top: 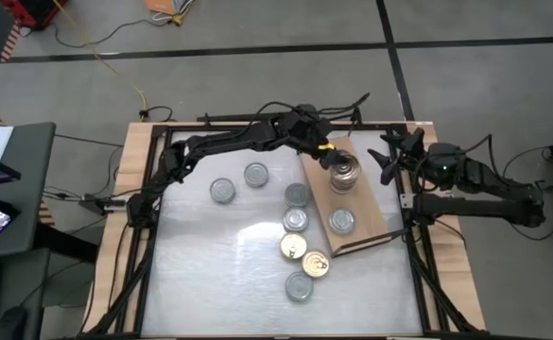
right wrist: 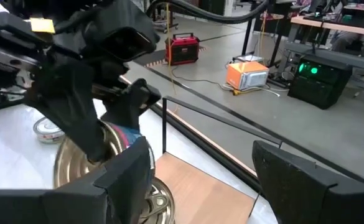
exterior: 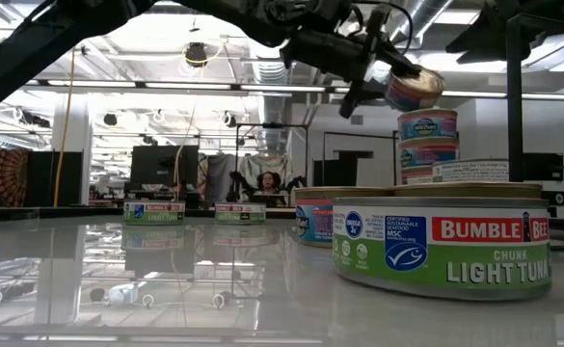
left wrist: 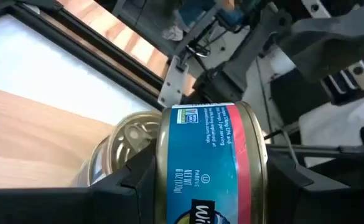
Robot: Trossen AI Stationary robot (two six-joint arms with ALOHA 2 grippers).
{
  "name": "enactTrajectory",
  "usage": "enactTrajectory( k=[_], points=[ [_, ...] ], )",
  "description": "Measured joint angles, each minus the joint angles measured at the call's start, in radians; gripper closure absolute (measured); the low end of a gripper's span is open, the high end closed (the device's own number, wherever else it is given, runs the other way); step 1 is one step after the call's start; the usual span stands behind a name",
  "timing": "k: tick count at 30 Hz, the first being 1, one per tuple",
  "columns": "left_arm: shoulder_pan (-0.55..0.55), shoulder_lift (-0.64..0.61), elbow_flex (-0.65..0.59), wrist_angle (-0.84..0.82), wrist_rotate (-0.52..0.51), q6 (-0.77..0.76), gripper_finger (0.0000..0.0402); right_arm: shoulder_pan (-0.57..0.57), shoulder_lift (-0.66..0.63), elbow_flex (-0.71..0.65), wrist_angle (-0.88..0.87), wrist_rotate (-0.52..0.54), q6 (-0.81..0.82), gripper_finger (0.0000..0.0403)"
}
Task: Stack canned seafood by type on shelf
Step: Stack the blue tuna can on the blue tuna can on the shelf
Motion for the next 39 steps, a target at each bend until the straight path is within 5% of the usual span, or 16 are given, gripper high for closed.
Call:
enactTrajectory(
  k=[24, 39],
  points=[
    [0.004, 0.092, 0.002, 0.188, 0.04, -0.196, 0.0204, 0.005, 0.001, 0.0, 0.006, -0.002, 0.0, 0.0097],
    [0.004, 0.094, 0.001, 0.184, 0.044, -0.134, 0.0156, 0.005, 0.001, 0.0, 0.0, -0.002, 0.0, 0.0097]
  ],
)
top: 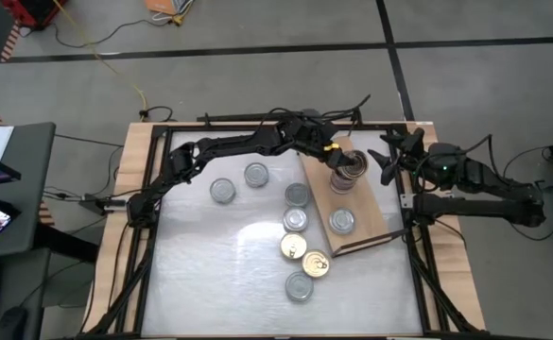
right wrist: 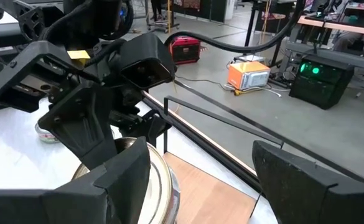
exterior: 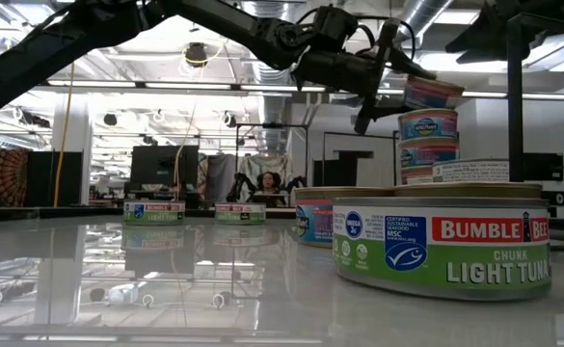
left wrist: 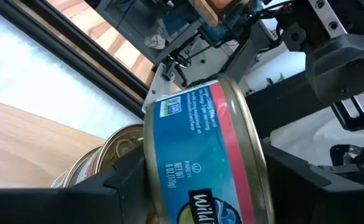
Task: Stack canned seafood by type on shelf
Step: Stack the blue tuna can on the blue tuna can on the shelf
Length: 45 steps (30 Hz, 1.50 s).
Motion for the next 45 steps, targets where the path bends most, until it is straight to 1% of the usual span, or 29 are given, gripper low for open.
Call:
enactTrajectory(
  k=[11, 14, 19, 22, 37, 41, 45],
  points=[
    [0.007, 0.0, 0.0, -0.027, 0.072, 0.108, 0.0106, 0.0, 0.0, 0.0, -0.011, 0.0, 0.0, 0.0097],
    [0.015, 0.0, 0.0, -0.041, 0.097, 0.147, 0.0103, 0.0, 0.0, 0.0, -0.011, 0.0, 0.0, 0.0097],
    [0.04, 0.0, 0.0, -0.046, 0.183, 0.139, 0.0103, 0.0, 0.0, 0.0, -0.02, 0.0, 0.004, 0.0097],
    [0.048, 0.0, 0.0, -0.066, 0.209, 0.145, 0.0103, 0.0, 0.0, 0.0, -0.025, 0.0, 0.008, 0.0097],
    [0.049, -0.016, 0.0, -0.17, 0.214, 0.281, 0.0102, 0.0, 0.0, 0.0, -0.026, -0.001, 0.011, 0.0097],
    [0.047, -0.052, -0.001, -0.226, 0.165, 0.344, 0.0102, 0.001, 0.002, 0.0, -0.026, -0.001, 0.011, 0.0097],
    [0.029, -0.062, -0.001, -0.231, 0.099, 0.381, 0.0102, 0.01, 0.011, 0.0, -0.014, -0.001, 0.011, 0.0097]
  ],
)
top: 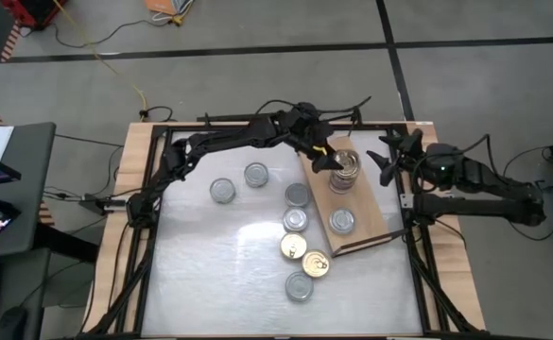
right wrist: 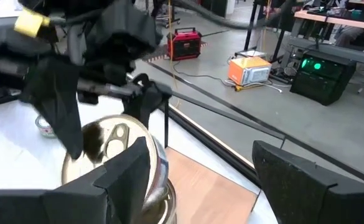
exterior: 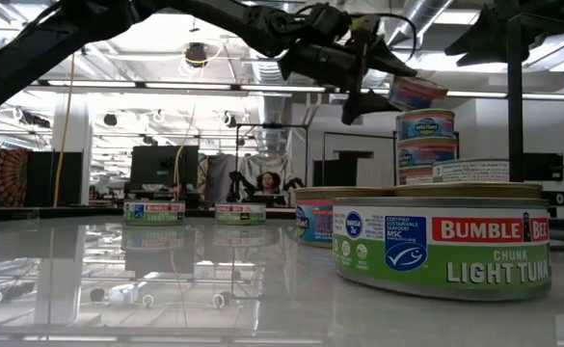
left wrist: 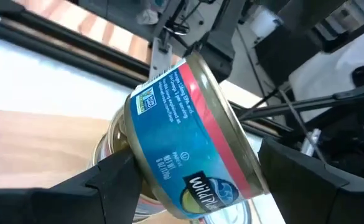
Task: Stack canned seafood by type on shelf
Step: Stack the blue tuna can on the blue tuna can on the shelf
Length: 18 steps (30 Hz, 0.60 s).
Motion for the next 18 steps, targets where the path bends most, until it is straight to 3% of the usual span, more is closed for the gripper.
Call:
enactTrajectory(
  k=[18],
  points=[
    [-0.016, 0.011, 0.0, -0.011, -0.056, 0.011, 0.0102, 0.06, 0.184, 0.0, 0.001, -0.012, -0.078, 0.0097]
  ],
)
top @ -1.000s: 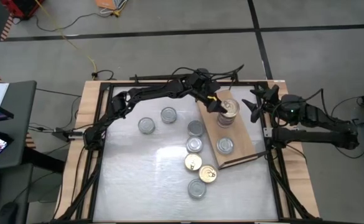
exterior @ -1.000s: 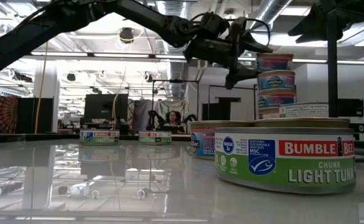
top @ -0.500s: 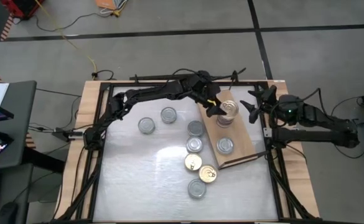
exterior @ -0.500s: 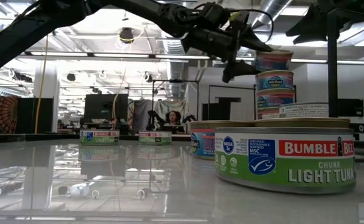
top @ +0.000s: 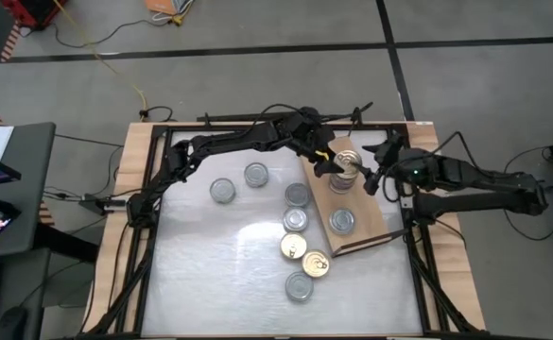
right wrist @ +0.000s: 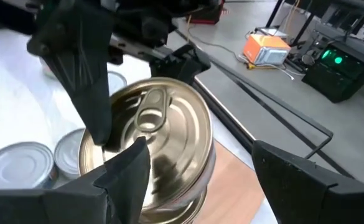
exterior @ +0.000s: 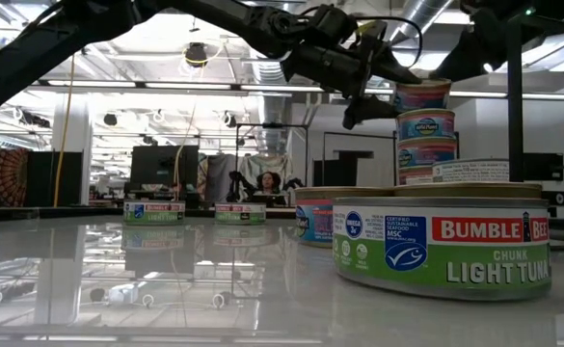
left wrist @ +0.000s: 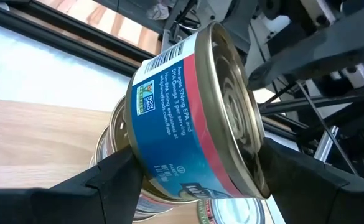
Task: Stack canned seafood by type on shelf
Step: Stack the blue tuna can on the blue tuna can on the shelf
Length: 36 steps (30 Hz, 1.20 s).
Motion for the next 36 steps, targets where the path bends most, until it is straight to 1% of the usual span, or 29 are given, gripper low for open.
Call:
enactTrajectory(
  k=[6, 12, 18, 25, 33, 36],
  points=[
    [0.001, 0.0, 0.0, 0.001, 0.013, -0.002, 0.0102, -0.003, 0.023, 0.0, -0.022, -0.001, -0.009, 0.0097],
    [0.006, 0.0, 0.0, 0.004, 0.021, 0.019, 0.0102, -0.001, 0.022, 0.002, -0.07, -0.058, 0.009, 0.0097],
    [0.019, 0.0, 0.0, 0.003, 0.024, 0.019, 0.0102, -0.001, 0.021, 0.002, -0.083, -0.063, 0.015, 0.0097],
    [0.064, -0.015, 0.0, -0.021, 0.034, 0.024, 0.0102, -0.001, 0.021, 0.002, -0.087, -0.063, 0.017, 0.0097],
    [0.071, -0.017, 0.0, -0.047, 0.023, 0.093, 0.0102, -0.001, 0.021, 0.002, -0.088, -0.067, 0.016, 0.0097],
    [0.07, -0.017, 0.0, -0.047, -0.024, 0.124, 0.0102, -0.001, 0.021, 0.002, -0.087, -0.07, 0.014, 0.0097]
  ],
)
